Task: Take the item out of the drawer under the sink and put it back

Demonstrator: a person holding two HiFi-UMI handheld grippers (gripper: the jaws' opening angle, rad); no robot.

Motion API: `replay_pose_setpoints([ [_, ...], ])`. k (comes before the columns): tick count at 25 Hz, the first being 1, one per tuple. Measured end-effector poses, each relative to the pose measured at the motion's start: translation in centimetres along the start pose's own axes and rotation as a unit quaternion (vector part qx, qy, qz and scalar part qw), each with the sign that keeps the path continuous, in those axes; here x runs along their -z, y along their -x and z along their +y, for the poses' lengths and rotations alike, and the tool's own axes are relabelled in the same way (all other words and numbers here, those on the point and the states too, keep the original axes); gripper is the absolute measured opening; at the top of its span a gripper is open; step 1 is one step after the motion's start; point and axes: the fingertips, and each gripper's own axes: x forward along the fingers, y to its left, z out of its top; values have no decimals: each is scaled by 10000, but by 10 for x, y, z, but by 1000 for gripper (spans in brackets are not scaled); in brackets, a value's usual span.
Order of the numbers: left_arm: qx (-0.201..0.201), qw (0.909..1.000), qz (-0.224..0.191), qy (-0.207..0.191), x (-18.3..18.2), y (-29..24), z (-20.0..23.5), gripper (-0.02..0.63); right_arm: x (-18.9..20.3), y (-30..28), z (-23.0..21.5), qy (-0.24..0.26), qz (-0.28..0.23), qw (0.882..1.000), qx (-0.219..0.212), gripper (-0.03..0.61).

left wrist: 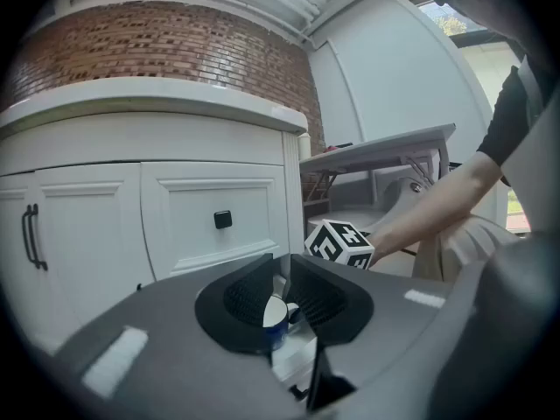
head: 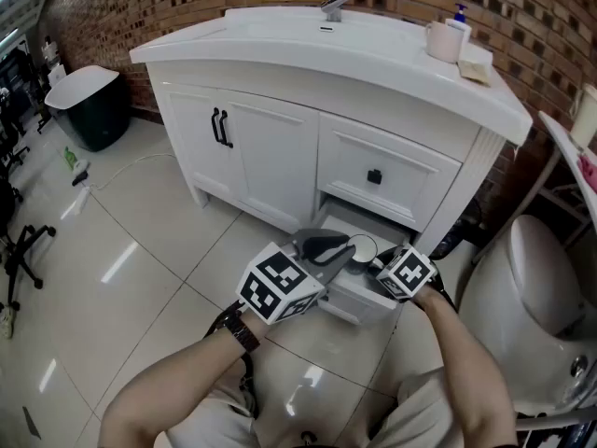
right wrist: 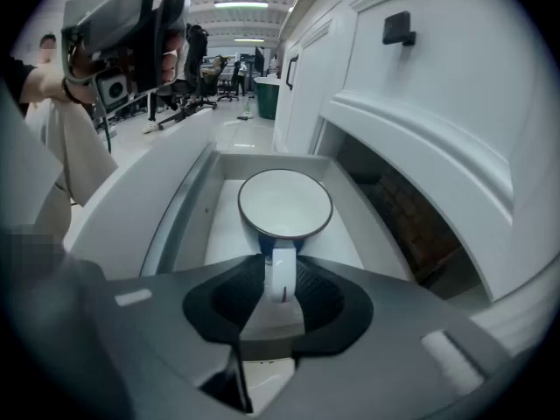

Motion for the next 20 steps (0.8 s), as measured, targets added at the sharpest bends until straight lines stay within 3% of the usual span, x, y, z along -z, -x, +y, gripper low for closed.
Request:
replay_pose_setpoints([
  [6,70,10000,-66,-5,-6,-3,-1,64,-6,7,4,-375,-135,9990,-198,67],
  [12,135,9998,-172,-41,-13,-8,-9,63,-27,51,11,-953,-1145,9879,-434,66],
  [16,32,9995,-277,-123,-20,-4,-7,63,-37,103,14,-878,-1742,9805,-239,66],
  [20,-39,9993,-146,-356,-12,0,0,63,-32,136,18,-753,-1701,9826,8,66],
])
